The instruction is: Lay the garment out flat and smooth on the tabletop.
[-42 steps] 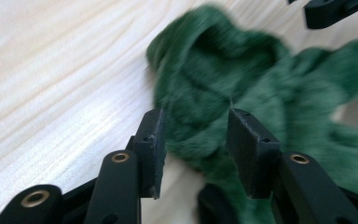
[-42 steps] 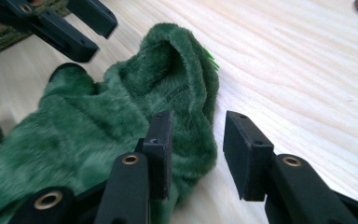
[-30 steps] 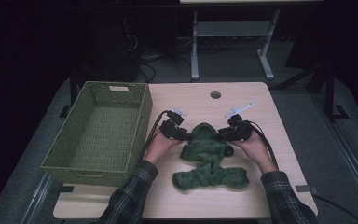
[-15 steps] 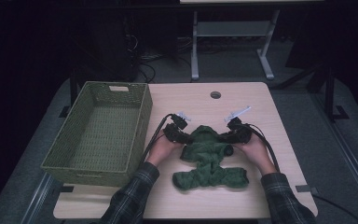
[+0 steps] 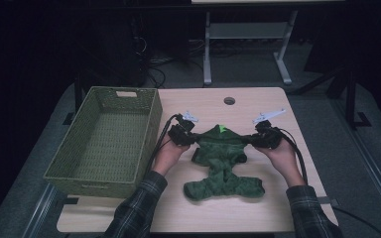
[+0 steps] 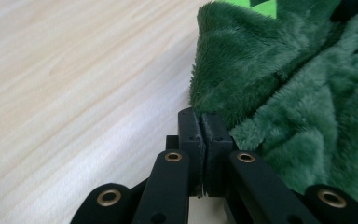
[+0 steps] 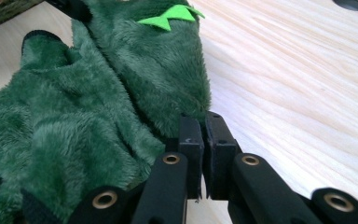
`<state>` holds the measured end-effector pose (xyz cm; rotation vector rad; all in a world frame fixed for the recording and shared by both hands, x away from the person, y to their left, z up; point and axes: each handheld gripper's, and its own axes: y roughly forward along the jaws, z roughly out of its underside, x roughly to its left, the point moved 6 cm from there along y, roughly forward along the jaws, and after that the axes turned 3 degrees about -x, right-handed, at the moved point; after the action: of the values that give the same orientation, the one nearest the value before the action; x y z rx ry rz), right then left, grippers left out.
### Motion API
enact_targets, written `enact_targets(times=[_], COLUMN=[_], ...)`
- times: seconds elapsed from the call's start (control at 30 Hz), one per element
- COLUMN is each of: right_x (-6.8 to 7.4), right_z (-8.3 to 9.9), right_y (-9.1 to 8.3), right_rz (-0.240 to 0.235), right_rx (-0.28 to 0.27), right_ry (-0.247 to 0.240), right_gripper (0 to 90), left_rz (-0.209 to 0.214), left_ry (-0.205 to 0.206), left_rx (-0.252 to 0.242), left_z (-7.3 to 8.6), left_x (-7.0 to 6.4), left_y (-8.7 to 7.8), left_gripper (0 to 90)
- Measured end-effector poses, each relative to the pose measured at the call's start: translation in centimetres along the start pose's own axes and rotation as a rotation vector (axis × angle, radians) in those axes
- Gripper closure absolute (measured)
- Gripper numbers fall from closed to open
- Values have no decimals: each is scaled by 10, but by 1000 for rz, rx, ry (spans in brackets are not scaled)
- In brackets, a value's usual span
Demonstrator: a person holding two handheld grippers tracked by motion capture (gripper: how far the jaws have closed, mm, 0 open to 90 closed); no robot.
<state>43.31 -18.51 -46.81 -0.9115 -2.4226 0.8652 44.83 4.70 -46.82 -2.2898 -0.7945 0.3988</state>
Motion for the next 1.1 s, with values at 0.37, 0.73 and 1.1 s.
enact_targets(times=[0.37,0.73,1.1], right_x=[-33,-43,-35], right_z=[14,20,-1], right_y=[25,35,0], right_rz=[79,91,79], right_rx=[47,51,-65], right_ry=[38,72,85], right_gripper=[878,863,673], left_rz=[-56,-62,7], left_ry=[29,47,8], left_rx=[21,65,32], left_z=[0,3,-15], left_x=[6,10,1], left_y=[38,54,21], left_gripper=[887,872,555])
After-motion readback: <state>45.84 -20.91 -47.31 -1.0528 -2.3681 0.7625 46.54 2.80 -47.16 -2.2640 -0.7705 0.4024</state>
